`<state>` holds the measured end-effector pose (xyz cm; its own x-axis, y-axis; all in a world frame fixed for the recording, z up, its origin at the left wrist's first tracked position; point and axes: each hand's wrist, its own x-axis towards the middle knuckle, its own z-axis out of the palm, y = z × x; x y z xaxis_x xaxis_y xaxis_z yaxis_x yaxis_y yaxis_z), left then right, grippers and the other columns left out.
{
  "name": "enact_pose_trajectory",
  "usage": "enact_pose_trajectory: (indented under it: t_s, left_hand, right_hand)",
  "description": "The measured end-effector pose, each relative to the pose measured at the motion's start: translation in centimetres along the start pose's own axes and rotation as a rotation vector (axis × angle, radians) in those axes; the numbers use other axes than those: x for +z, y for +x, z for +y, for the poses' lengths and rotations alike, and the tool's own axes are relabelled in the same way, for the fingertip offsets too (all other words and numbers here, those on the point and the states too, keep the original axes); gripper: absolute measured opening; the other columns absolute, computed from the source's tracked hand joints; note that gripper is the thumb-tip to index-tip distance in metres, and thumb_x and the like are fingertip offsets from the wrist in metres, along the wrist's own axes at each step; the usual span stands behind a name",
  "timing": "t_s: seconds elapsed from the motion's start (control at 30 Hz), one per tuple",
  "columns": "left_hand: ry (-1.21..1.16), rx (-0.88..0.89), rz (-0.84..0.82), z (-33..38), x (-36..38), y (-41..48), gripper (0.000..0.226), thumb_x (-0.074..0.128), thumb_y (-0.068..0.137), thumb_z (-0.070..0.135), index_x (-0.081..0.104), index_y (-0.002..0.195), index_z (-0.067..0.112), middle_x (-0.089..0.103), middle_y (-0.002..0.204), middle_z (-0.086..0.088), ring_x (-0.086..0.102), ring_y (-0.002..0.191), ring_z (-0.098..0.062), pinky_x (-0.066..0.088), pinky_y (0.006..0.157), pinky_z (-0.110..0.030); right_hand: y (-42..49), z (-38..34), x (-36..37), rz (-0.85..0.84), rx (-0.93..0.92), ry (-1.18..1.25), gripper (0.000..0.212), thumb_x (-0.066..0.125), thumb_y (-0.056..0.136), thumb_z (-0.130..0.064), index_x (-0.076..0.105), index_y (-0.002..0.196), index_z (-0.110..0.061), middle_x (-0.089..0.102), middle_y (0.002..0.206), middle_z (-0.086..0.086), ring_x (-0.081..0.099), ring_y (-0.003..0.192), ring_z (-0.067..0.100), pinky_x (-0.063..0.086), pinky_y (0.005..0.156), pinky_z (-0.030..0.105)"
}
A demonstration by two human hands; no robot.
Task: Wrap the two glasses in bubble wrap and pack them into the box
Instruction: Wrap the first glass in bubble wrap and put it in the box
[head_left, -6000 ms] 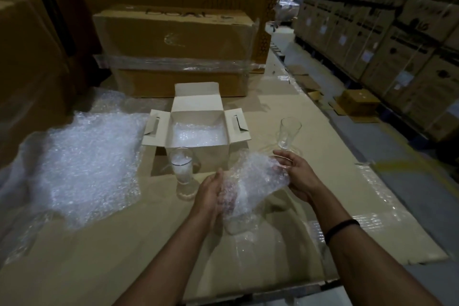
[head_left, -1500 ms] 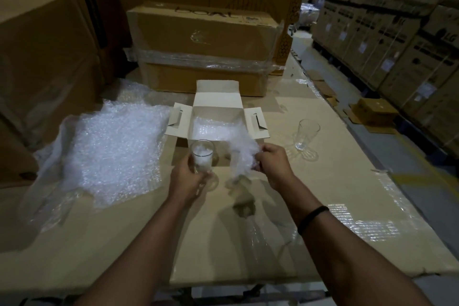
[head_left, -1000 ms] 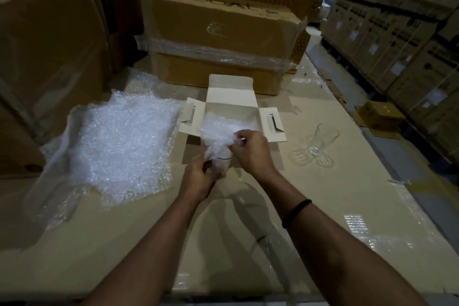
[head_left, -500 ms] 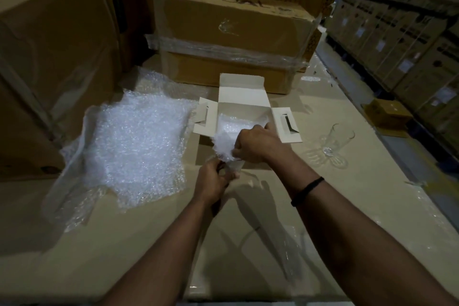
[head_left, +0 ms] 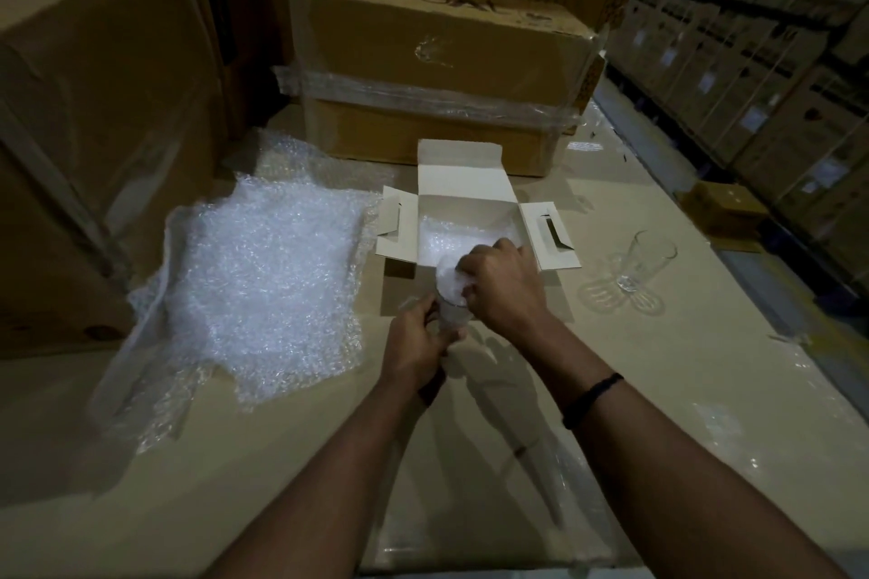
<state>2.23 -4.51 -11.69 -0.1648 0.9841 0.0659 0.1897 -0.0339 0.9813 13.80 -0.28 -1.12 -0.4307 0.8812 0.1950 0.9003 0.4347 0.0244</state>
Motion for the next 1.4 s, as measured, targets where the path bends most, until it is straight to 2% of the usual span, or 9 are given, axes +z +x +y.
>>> enact_pose_trajectory:
  t_s: [0.17, 0.3, 0.5, 0.6, 0.93, 1.03, 1.17, 1.3, 1.4]
  left_hand:
    - [-0.152, -0.029, -0.02, 0.2, 0.1, -0.4, 0.05, 0.074, 0.075, 0.006, 0.066, 0.114, 0.037, 0.071, 0.108, 0.012, 0.067, 0.102, -0.009, 0.059, 0.083, -0.042]
    - [-0.158, 0.005, -0.029, 0.4, -0.2, -0.6, 0.036, 0.07, 0.082, 0.004, 0.068, 0.114, 0.019, 0.072, 0.097, 0.009, 0.068, 0.088, -0.002, 0.052, 0.068, -0.016]
    - [-0.1, 0.02, -0.056, 0.1, -0.5, -0.2, 0.034, 0.075, 0.078, 0.011, 0.067, 0.111, 0.015, 0.07, 0.096, 0.007, 0.066, 0.087, -0.004, 0.052, 0.067, -0.017]
    - [-0.122, 0.023, -0.059, -0.3, -0.4, -0.1, 0.039, 0.077, 0.073, 0.027, 0.068, 0.111, 0.03, 0.072, 0.101, 0.006, 0.069, 0.092, -0.012, 0.059, 0.077, -0.039]
    - [-0.142, -0.003, -0.022, 0.1, 0.1, -0.5, 0.037, 0.077, 0.078, 0.014, 0.067, 0.112, 0.027, 0.07, 0.098, 0.019, 0.067, 0.089, -0.003, 0.057, 0.072, -0.025]
    - [-0.107, -0.01, -0.018, 0.3, 0.2, -0.5, 0.045, 0.075, 0.078, 0.019, 0.064, 0.12, 0.031, 0.07, 0.109, 0.01, 0.067, 0.1, -0.012, 0.058, 0.082, -0.04]
    - [-0.074, -0.078, -0.028, -0.4, 0.4, -0.3, 0.027, 0.069, 0.084, 0.024, 0.065, 0.11, 0.031, 0.07, 0.089, -0.012, 0.069, 0.075, -0.035, 0.055, 0.063, -0.063]
    - [0.067, -0.048, 0.026, 0.6, 0.4, 0.0, 0.02, 0.065, 0.09, 0.024, 0.065, 0.105, 0.038, 0.07, 0.092, 0.005, 0.068, 0.078, -0.004, 0.058, 0.066, -0.026]
    - [0.112, 0.008, 0.021, 0.7, 0.2, 0.1, 0.018, 0.062, 0.09, 0.03, 0.067, 0.108, 0.032, 0.071, 0.094, 0.006, 0.068, 0.082, -0.003, 0.056, 0.069, -0.024]
  right_hand:
    - [-1.3, 2.0, -1.8, -0.178, -0.112, 0.12, 0.041, 0.045, 0.086, -0.029, 0.068, 0.12, -0.026, 0.065, 0.126, -0.011, 0.045, 0.114, 0.018, 0.027, 0.093, 0.037]
    - [-1.9, 0.8, -2.1, -0.171, -0.124, 0.023, 0.048, 0.034, 0.092, -0.055, 0.074, 0.102, -0.029, 0.071, 0.103, -0.01, 0.048, 0.105, 0.016, 0.031, 0.094, 0.04]
    - [-0.2, -1.3, -1.6, -0.101, 0.147, 0.048, 0.012, 0.063, 0.086, -0.031, 0.069, 0.095, -0.029, 0.068, 0.096, -0.002, 0.056, 0.099, 0.023, 0.032, 0.088, 0.039]
    - [0.0, -1.4, -0.8, 0.013, 0.26, 0.052, 0.039, 0.077, 0.074, -0.025, 0.057, 0.107, -0.027, 0.059, 0.112, -0.002, 0.053, 0.104, 0.024, 0.032, 0.084, 0.038]
    - [0.9, -0.2, 0.2, -0.177, 0.165, -0.081, 0.025, 0.053, 0.093, -0.036, 0.071, 0.107, -0.026, 0.055, 0.115, 0.005, 0.045, 0.109, 0.028, 0.033, 0.085, 0.04]
    - [0.7, 1.0, -1.6, -0.41, 0.159, 0.087, 0.051, 0.036, 0.097, -0.057, 0.061, 0.127, -0.024, 0.046, 0.138, 0.008, 0.036, 0.128, 0.03, 0.029, 0.103, 0.047]
    - [-0.7, 1.1, -1.2, -0.463, 0.108, 0.124, 0.057, 0.035, 0.094, -0.066, 0.055, 0.135, -0.031, 0.04, 0.145, 0.009, 0.038, 0.131, 0.031, 0.035, 0.105, 0.049]
    - [-1.2, 1.3, 0.4, -0.322, 0.184, 0.435, 0.056, 0.062, 0.084, -0.058, 0.062, 0.128, -0.022, 0.058, 0.129, 0.005, 0.06, 0.102, 0.018, 0.051, 0.086, 0.035]
    - [-1.3, 2.3, 0.6, -0.274, 0.086, 0.572, 0.047, 0.074, 0.078, -0.046, 0.07, 0.113, -0.016, 0.068, 0.11, 0.0, 0.062, 0.093, 0.016, 0.052, 0.076, 0.03]
